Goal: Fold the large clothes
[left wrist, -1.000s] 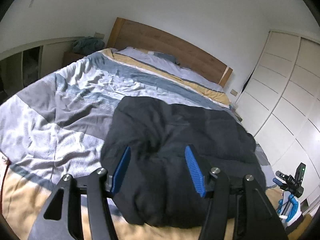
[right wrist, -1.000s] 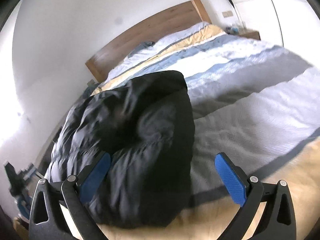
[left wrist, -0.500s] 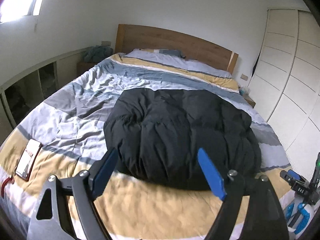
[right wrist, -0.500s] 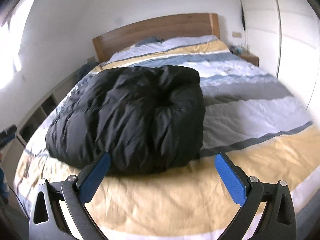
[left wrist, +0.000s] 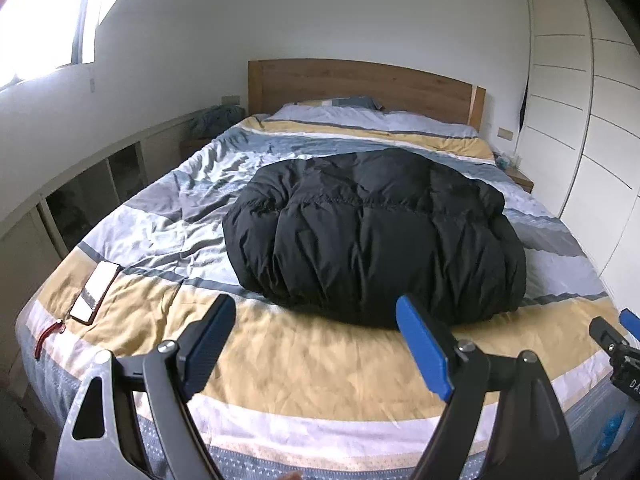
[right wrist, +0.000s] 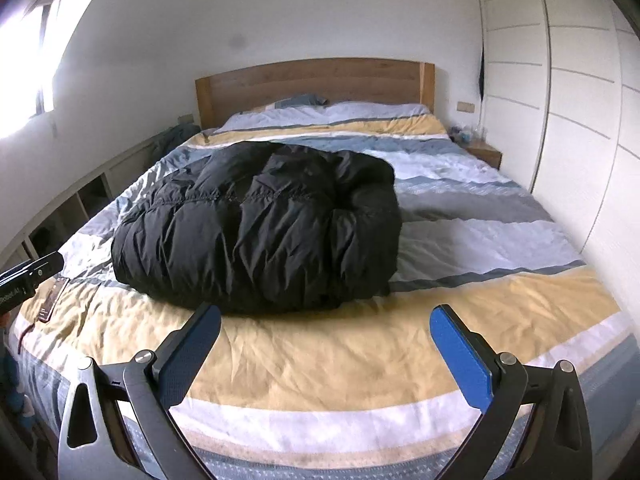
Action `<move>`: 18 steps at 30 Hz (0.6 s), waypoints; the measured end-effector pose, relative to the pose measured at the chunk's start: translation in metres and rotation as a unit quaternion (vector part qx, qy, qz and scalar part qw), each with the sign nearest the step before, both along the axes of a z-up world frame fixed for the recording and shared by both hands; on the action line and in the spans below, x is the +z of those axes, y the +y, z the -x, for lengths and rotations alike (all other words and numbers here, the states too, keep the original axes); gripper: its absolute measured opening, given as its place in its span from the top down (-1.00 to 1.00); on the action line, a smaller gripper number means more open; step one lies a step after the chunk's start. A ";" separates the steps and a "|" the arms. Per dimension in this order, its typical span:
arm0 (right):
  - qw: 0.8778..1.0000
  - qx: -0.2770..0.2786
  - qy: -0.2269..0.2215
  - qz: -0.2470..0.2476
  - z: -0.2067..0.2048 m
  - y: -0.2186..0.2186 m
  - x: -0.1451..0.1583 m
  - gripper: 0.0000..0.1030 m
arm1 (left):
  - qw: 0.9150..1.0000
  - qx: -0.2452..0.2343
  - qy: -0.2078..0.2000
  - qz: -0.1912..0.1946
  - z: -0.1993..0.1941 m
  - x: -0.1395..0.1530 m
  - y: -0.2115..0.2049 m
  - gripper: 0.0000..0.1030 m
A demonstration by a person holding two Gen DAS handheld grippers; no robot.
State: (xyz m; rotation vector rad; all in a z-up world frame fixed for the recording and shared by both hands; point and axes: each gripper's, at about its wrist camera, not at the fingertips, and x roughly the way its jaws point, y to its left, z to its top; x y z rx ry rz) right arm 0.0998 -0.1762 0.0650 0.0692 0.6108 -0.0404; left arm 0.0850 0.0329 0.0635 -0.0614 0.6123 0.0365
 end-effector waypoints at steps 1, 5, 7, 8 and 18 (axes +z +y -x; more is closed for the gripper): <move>1.000 -0.002 -0.002 0.000 0.004 -0.001 0.001 -0.99 | 1.000 0.000 0.002 0.000 0.002 0.000 -0.001 -0.59; 1.000 -0.011 -0.006 0.000 0.015 -0.007 0.000 -0.99 | 1.000 0.007 0.004 0.004 0.012 0.001 -0.003 -0.59; 1.000 -0.015 -0.009 0.001 0.020 -0.010 0.000 -0.99 | 1.000 0.006 0.002 0.004 0.016 0.001 -0.005 -0.59; 1.000 -0.015 -0.010 0.001 0.022 -0.011 0.000 -0.99 | 1.000 0.004 0.002 0.003 0.018 0.000 -0.006 -0.59; 0.999 -0.020 -0.027 0.018 0.030 -0.011 0.002 -0.99 | 1.000 -0.023 0.009 -0.015 0.023 -0.009 -0.024 -0.59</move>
